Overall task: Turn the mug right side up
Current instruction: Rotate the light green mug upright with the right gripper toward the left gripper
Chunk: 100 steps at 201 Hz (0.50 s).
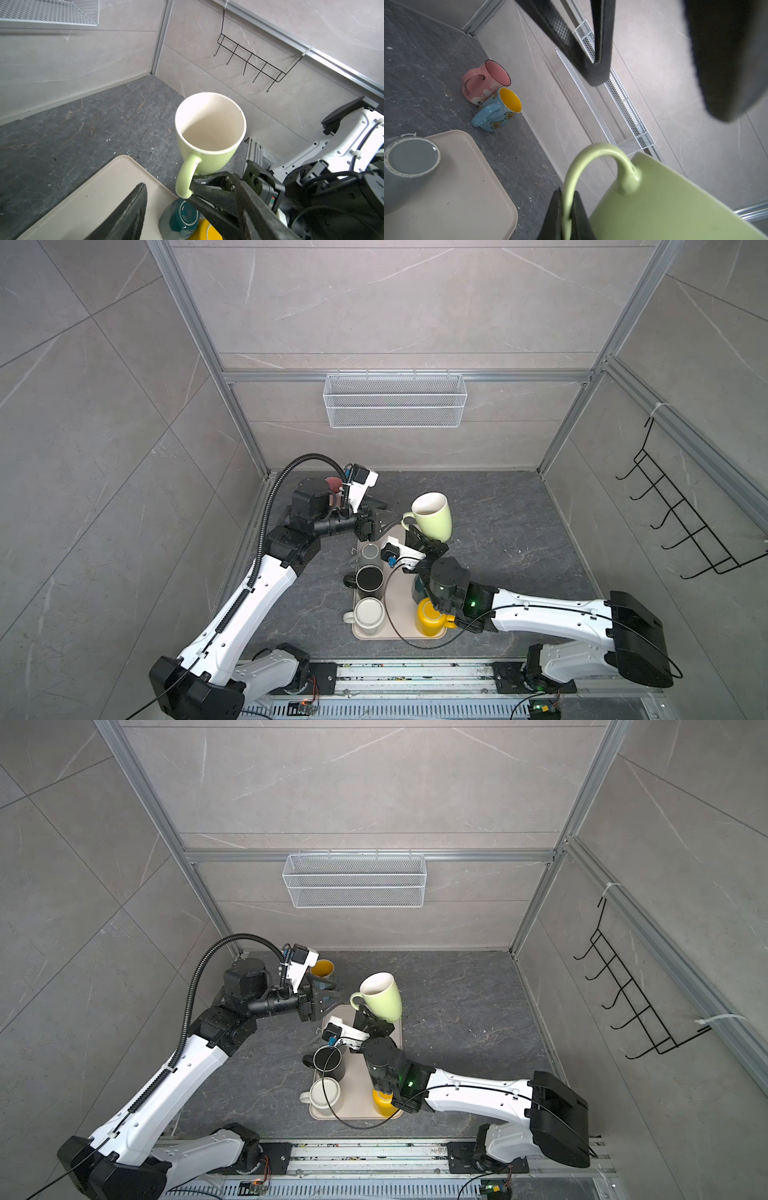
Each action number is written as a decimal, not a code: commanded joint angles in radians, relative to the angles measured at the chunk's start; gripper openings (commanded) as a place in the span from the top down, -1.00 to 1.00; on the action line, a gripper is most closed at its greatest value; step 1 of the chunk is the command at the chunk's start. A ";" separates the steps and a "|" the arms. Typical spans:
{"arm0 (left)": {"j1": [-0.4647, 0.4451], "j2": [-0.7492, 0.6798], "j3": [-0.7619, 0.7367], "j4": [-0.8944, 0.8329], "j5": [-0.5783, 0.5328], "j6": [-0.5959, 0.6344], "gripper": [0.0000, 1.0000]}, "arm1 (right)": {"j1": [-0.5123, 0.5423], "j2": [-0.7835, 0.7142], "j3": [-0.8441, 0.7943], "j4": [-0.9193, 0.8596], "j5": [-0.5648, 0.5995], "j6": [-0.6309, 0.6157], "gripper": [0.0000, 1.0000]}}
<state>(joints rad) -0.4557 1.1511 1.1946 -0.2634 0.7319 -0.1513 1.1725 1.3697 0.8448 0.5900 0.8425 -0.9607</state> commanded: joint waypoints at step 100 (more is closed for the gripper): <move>0.004 0.087 0.049 0.010 0.058 0.002 -0.30 | 0.019 0.018 0.012 0.146 -0.022 -0.061 1.00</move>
<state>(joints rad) -0.4557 1.2339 1.2049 -0.3061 0.7444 -0.1284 1.1847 1.3872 0.8440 0.6487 0.8318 -1.0069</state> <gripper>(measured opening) 0.662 0.085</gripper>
